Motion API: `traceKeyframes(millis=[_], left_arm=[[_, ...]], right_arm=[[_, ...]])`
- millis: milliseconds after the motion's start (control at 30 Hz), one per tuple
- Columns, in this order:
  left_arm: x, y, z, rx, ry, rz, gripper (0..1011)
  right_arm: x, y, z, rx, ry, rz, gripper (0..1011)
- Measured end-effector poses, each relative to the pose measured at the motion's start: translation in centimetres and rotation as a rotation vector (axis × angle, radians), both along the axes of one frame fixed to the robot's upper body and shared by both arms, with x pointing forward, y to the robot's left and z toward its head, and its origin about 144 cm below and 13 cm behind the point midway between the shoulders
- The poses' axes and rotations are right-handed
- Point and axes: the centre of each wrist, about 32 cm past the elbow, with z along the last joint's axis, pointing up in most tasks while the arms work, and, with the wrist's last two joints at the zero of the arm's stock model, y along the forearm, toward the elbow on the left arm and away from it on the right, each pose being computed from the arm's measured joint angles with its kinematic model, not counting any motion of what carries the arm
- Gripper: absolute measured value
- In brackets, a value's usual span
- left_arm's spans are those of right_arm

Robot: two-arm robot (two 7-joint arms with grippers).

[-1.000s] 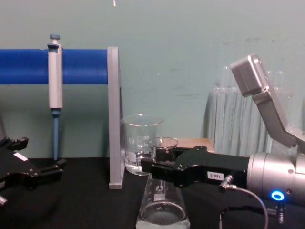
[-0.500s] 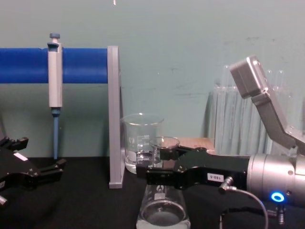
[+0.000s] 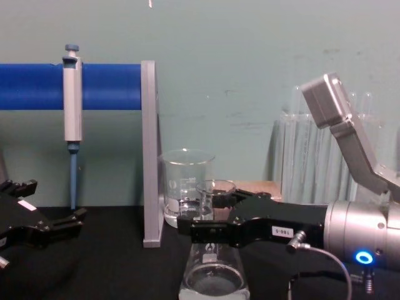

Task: Grasp the erlenmeyer flask with one hand, shake it three times, then place it back.

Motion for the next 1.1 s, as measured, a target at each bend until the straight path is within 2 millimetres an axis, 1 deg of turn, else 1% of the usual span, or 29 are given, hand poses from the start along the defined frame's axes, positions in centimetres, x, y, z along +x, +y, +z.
traceKeyframes(millis=[333,567,800,1100], left_arm=[[0.0,0.0,0.0,0.000,0.000,0.000,1001],[0.0,0.0,0.0,0.000,0.000,0.000,1001],[0.0,0.0,0.0,0.000,0.000,0.000,1001],[0.0,0.0,0.0,0.000,0.000,0.000,1001]], right_arm=[[0.0,0.0,0.1,0.001,0.000,0.001,1000],[-0.2,-0.5,0.4,0.006,0.003,0.003,1000],[-1.0,-1.3,0.9,0.016,0.010,0.008,1000],[-2.4,-3.1,1.8,0.016,0.024,0.005,1000]])
